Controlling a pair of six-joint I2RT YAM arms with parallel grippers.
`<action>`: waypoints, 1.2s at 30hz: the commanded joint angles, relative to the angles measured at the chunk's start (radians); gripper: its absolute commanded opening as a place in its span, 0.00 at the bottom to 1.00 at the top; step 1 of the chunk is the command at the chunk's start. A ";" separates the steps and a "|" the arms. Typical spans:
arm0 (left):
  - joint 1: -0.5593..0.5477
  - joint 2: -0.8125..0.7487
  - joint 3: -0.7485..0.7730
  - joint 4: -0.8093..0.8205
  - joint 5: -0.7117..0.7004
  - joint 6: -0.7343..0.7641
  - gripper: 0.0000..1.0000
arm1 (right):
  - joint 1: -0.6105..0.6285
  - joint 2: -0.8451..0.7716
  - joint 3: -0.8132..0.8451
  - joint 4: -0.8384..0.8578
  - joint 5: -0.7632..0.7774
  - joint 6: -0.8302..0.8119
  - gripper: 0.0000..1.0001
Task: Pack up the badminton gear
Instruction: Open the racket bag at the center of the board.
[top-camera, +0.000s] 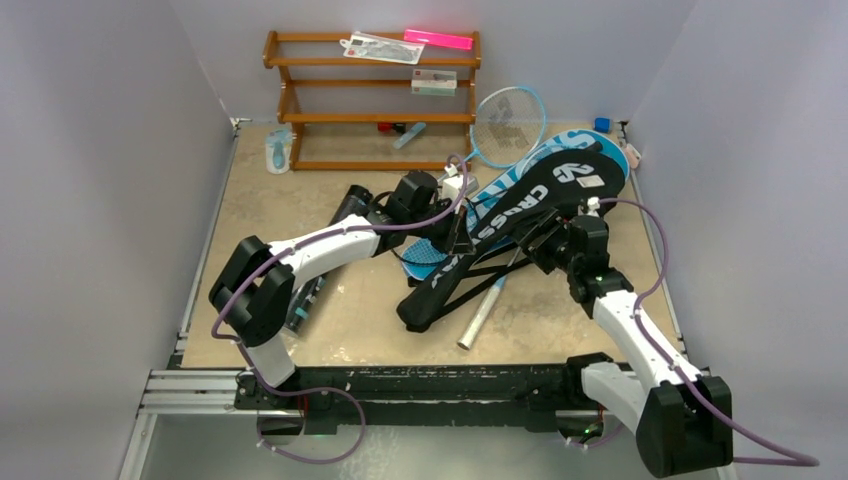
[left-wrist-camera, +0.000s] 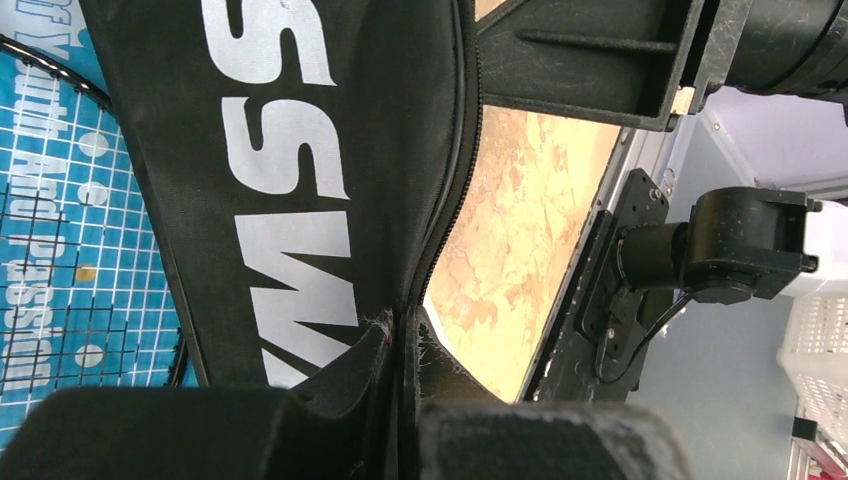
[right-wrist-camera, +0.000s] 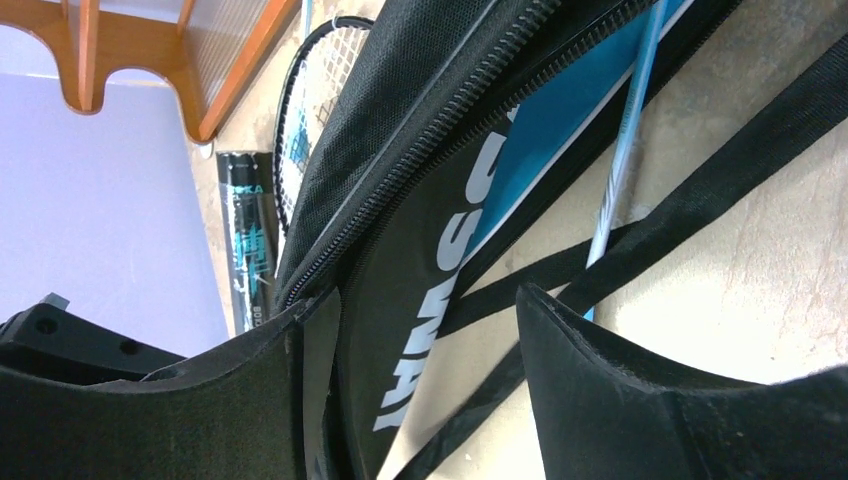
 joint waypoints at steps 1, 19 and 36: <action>0.001 -0.034 0.033 0.039 0.065 -0.023 0.00 | 0.002 0.015 0.060 0.052 -0.038 -0.020 0.69; 0.001 -0.019 -0.028 0.231 0.326 -0.145 0.00 | 0.000 0.168 0.017 0.353 -0.019 0.100 0.77; 0.003 -0.093 -0.097 0.226 0.351 -0.142 0.00 | -0.053 0.252 0.079 0.239 0.049 0.049 0.85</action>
